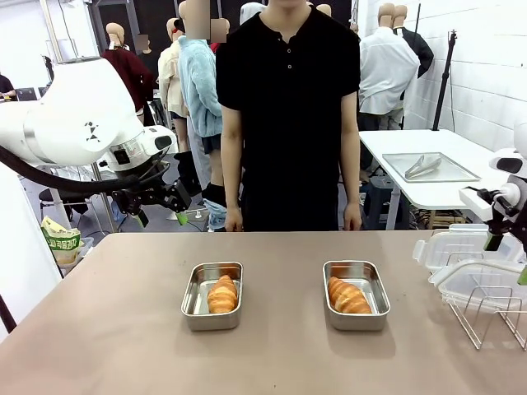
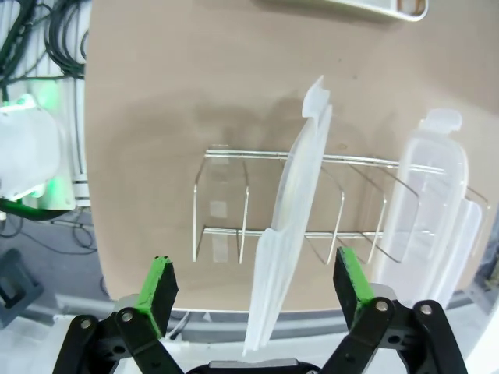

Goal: Place the bread in airtight containers.
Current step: Pick up one Airtight Container lid and hand it to the human.

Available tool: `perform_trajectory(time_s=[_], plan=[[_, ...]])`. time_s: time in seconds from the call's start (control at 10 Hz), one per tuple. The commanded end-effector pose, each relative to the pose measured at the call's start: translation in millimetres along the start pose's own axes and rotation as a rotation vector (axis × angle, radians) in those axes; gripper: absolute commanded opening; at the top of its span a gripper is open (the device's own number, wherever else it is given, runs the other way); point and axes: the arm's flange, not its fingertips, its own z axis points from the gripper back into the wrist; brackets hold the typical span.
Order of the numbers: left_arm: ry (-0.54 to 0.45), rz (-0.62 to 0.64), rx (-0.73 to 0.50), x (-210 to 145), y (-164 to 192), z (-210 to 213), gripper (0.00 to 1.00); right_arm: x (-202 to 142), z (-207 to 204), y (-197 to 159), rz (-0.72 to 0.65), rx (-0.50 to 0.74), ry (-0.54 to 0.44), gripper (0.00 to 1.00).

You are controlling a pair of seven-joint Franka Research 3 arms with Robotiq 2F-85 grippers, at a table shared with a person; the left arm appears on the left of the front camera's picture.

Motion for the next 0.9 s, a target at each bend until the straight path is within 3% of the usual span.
perform_trajectory(time_s=[0.0,0.3,0.8], plan=[[-0.004,0.009,0.009,3.4,0.7,0.7,1.00,-4.0,-3.8,-28.4,0.007,0.019,-0.031,1.00],[-0.004,0.009,0.009,3.4,0.7,0.7,1.00,-8.0,-13.0,-39.7,0.011,0.063,-0.036,1.00],[-0.004,0.009,0.009,3.4,0.7,0.7,1.00,-8.2,-19.9,-28.7,0.029,0.072,-0.043,1.00]])
